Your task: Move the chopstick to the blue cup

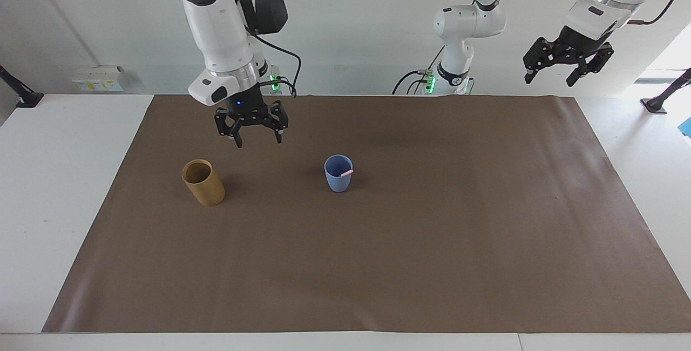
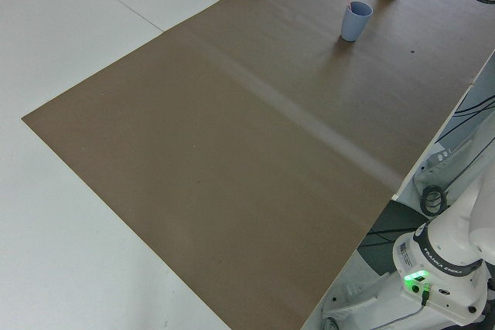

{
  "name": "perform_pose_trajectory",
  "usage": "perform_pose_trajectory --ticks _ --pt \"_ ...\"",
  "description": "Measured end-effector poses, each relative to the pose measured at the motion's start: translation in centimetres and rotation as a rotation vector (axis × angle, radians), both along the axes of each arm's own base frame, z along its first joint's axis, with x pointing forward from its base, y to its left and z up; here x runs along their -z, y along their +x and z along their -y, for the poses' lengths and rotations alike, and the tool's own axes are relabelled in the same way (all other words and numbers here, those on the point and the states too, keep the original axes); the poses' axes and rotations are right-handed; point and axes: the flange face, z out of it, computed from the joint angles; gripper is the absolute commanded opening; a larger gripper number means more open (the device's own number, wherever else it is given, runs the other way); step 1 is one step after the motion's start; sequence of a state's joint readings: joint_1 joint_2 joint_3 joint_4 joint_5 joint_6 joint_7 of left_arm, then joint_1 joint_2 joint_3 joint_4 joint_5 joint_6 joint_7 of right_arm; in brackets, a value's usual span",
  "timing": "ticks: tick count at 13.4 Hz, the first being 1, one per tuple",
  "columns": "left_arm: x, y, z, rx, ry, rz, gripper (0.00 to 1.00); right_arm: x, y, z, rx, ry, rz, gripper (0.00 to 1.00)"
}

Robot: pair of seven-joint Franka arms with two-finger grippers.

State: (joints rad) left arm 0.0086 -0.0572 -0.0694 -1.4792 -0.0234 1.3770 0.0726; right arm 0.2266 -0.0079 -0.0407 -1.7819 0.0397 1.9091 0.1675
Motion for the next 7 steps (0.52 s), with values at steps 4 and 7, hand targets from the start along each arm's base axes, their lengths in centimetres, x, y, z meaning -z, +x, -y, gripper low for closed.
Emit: perform_pose_trajectory --ticks 4,7 --pt "0.0 0.0 0.0 0.000 0.000 0.000 1.00 -4.0 -0.8 5.4 0.080 -0.042 -0.106 1.00" --pt "0.0 0.0 0.0 0.000 0.000 0.000 1.00 -5.3 -1.5 7.4 0.106 -0.082 -0.146 1.00"
